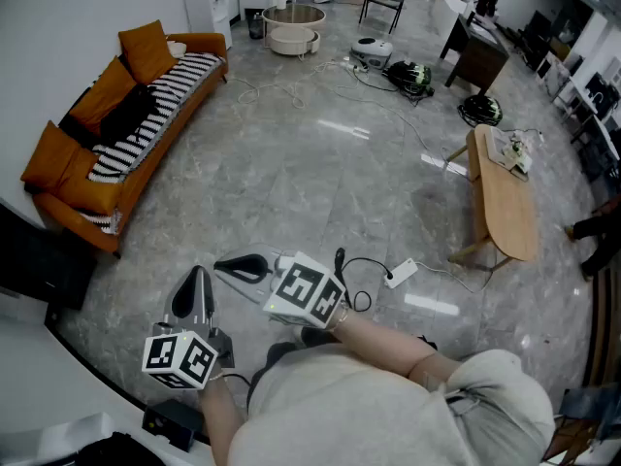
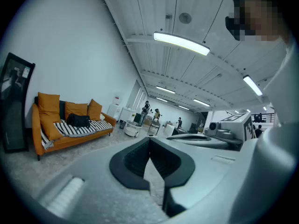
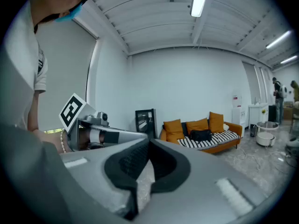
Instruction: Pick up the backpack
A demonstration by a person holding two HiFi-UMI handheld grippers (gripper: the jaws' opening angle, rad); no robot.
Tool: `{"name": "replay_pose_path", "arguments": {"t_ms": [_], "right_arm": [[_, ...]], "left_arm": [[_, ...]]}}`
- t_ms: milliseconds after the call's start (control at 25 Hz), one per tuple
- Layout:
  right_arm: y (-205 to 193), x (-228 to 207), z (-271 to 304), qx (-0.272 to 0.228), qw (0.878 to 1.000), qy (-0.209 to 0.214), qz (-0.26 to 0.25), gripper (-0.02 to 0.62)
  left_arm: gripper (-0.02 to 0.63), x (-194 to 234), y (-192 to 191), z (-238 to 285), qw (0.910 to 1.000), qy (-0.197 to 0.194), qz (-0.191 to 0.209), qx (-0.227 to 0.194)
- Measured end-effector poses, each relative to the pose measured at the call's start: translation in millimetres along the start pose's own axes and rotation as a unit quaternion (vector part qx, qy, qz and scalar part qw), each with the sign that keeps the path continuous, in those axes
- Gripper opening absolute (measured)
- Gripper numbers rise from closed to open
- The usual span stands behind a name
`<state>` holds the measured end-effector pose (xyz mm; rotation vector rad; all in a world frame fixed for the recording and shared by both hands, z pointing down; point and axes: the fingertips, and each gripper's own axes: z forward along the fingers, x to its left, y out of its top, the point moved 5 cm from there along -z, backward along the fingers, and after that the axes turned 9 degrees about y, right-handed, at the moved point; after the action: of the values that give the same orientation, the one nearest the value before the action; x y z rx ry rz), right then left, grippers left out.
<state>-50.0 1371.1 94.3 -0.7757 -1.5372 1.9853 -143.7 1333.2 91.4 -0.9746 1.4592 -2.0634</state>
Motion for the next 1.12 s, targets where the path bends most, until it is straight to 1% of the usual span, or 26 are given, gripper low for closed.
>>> {"name": "replay_pose_path", "arguments": {"t_ms": [120,440,520,680,840,960,1120], "right_arm": [[1,-3,-1,0.006,1.0,-0.008,-0.002,0.003],[5,0,7,0.001,1.0,-0.007,0.001,0.003],[9,2,11,-0.014,1.0,-0.006,0.012,0.003],[16,6,16,-0.059,0.997,0.013,0.045,0.003],[20,7,30,-0.058,0.997,0.008,0.04,0.003],[24,8,41,-0.057,0.997,0.02,0.052,0.003],[37,-5,51,-0.057,0.997,0.022,0.046,0.003]], "left_arm": [[0.006,1,0,0,0.9995,-0.018,-0.025,-0.011],[0.006,10,-3,-6,0.9998,-0.01,-0.018,-0.006],[0.008,14,-2,-7,0.9998,-0.011,-0.017,-0.006],[0.008,22,-2,-9,0.9996,-0.018,-0.023,-0.002],[0.008,40,3,-16,0.9997,-0.007,-0.023,-0.008],[0.008,49,2,-19,0.9996,-0.005,-0.028,-0.006],[0.008,64,18,-12,0.9995,0.011,-0.025,-0.015]]}}
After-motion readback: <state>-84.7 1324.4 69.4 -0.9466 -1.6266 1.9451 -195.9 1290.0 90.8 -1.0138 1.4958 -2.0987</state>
